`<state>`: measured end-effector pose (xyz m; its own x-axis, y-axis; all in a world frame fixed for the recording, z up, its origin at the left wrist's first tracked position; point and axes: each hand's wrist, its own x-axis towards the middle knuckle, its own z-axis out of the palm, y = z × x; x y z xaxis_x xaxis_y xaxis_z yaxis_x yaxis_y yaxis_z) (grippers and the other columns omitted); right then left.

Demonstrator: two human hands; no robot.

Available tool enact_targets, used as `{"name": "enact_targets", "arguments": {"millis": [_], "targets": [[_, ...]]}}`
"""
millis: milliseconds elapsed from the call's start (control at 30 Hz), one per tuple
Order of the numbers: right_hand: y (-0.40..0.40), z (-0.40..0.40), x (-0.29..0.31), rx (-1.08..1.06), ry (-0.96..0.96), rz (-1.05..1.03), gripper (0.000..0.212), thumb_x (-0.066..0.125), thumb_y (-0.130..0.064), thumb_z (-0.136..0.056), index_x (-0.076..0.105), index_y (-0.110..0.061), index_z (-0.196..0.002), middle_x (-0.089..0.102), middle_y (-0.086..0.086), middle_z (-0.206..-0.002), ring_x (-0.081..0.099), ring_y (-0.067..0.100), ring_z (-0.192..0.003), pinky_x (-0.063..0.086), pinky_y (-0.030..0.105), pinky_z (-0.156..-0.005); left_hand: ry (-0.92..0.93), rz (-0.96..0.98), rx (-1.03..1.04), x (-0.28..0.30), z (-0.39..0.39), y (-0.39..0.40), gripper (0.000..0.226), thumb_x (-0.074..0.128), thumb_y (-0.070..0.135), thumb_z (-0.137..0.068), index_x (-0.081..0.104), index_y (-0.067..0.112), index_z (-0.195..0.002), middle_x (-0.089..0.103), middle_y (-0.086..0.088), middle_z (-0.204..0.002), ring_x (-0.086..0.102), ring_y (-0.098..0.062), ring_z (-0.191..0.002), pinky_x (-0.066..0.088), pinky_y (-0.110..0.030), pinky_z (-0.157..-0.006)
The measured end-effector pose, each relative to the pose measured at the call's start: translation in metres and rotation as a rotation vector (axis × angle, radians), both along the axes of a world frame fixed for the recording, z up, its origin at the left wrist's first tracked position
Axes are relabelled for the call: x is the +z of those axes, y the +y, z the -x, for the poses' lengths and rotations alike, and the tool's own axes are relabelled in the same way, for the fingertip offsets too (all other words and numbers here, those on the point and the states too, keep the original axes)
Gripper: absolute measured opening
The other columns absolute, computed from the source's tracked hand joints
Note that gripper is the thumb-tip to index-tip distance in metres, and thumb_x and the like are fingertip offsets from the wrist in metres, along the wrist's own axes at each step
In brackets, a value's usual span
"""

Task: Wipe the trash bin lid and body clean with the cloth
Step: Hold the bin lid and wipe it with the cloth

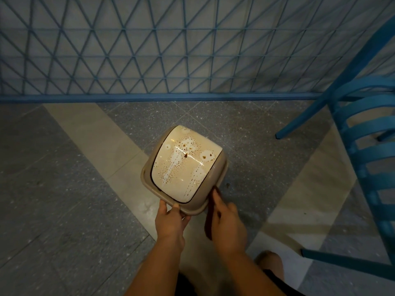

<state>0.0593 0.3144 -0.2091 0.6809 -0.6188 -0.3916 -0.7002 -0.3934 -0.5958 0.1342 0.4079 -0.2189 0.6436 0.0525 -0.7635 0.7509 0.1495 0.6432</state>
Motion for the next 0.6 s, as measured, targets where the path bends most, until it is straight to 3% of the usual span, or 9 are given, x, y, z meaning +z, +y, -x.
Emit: {"name": "enact_targets", "arguments": {"millis": [167, 333, 433, 500, 600], "targets": [[-0.048, -0.041, 0.002, -0.065, 0.084, 0.101, 0.048, 0.033, -0.027, -0.1, 0.024, -0.05, -0.141, 0.049, 0.006, -0.111, 0.048, 0.014, -0.071, 0.046, 0.032, -0.071, -0.01, -0.005, -0.013, 0.002, -0.001, -0.001, 0.053, 0.05, 0.009, -0.098, 0.039, 0.032, -0.144, 0.066, -0.011, -0.119, 0.066, -0.027, -0.102, 0.054, -0.029, -0.069], [0.0, 0.002, -0.003, 0.119, 0.052, 0.055, 0.055, 0.034, -0.025, -0.099, 0.013, -0.054, -0.141, 0.044, 0.003, -0.118, 0.057, 0.021, -0.089, 0.047, 0.032, -0.078, 0.018, 0.028, -0.003, 0.004, -0.007, 0.001, 0.053, 0.053, 0.009, -0.097, 0.041, 0.031, -0.144, 0.066, -0.011, -0.118, 0.066, -0.026, -0.1, 0.054, -0.034, -0.078], [0.015, 0.025, -0.012, 0.24, 0.054, -0.017, 0.052, 0.036, -0.024, -0.098, 0.025, -0.056, -0.137, 0.046, -0.003, -0.118, 0.055, 0.017, -0.089, 0.042, 0.024, -0.073, 0.028, 0.014, -0.021, 0.005, -0.016, 0.006, 0.056, 0.054, 0.007, -0.096, 0.039, 0.028, -0.146, 0.067, -0.013, -0.115, 0.066, -0.025, -0.097, 0.054, -0.032, -0.073], [0.011, 0.027, -0.014, 0.009, -0.032, -0.113, 0.046, 0.043, -0.024, -0.097, 0.036, -0.05, -0.134, 0.054, -0.002, -0.124, 0.057, 0.016, -0.101, 0.043, 0.023, -0.083, 0.039, -0.007, 0.027, 0.007, -0.02, 0.01, 0.065, 0.056, 0.006, -0.095, 0.028, 0.025, -0.151, 0.062, -0.016, -0.125, 0.065, -0.027, -0.101, 0.055, -0.036, -0.078], [-0.006, 0.017, -0.005, -0.475, -0.18, -0.304, 0.05, 0.051, -0.023, -0.095, 0.035, -0.029, -0.142, 0.047, 0.003, -0.141, 0.049, 0.022, -0.124, 0.039, 0.032, -0.102, 0.097, 0.002, 0.163, 0.01, -0.016, 0.015, 0.077, 0.06, 0.008, -0.093, 0.015, 0.022, -0.153, 0.047, -0.018, -0.143, 0.06, -0.029, -0.111, 0.048, -0.042, -0.099]]}}
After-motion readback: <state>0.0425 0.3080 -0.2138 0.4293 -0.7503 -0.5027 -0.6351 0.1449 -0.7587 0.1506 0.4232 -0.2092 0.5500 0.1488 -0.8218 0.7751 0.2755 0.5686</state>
